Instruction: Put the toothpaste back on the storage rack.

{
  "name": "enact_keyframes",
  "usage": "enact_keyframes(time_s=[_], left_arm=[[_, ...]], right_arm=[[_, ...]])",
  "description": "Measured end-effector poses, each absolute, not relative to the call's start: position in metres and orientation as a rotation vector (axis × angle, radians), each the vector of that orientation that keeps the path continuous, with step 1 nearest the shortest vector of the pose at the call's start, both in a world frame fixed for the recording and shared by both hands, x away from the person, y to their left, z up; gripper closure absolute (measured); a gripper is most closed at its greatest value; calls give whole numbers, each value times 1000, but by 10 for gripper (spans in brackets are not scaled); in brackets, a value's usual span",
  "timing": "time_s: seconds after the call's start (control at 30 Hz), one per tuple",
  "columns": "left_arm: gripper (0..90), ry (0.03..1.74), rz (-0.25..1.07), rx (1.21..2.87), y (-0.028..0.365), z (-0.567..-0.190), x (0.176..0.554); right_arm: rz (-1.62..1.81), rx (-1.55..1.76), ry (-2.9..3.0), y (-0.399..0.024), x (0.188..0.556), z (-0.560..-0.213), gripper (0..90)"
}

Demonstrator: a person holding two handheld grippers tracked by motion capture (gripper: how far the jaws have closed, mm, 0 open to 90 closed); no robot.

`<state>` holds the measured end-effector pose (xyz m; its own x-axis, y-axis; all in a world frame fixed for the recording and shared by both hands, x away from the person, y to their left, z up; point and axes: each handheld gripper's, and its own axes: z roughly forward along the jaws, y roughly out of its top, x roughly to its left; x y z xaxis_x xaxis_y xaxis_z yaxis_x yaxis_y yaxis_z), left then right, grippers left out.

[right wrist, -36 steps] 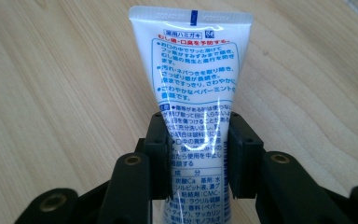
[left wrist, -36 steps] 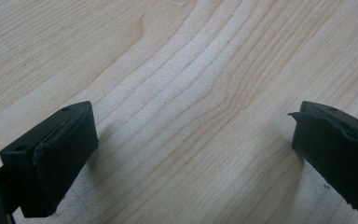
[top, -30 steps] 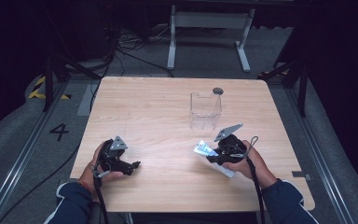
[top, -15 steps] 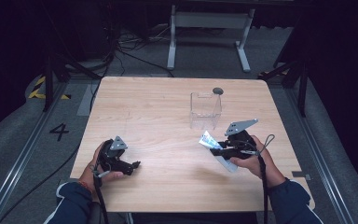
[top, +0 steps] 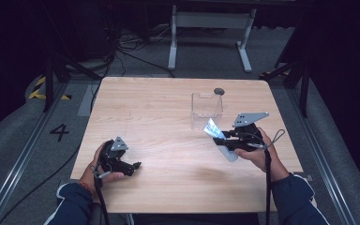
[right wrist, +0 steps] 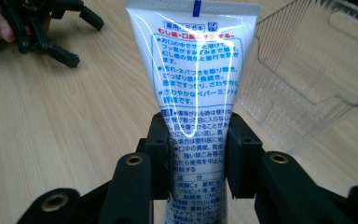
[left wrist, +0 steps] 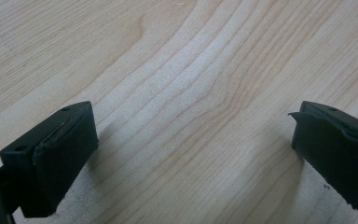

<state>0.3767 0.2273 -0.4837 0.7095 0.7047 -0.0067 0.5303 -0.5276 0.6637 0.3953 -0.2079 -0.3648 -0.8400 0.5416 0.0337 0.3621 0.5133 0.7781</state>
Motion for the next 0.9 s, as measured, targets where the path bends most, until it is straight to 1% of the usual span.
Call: enact_keyframes(time_s=[0.53, 0.9], left_arm=[[6, 934, 346, 2261, 227, -484, 377], [6, 934, 347, 2261, 227, -484, 377]], right_arm=[[1339, 752, 2418, -214, 412, -332, 674], [1356, 747, 2368, -212, 425, -321, 674]])
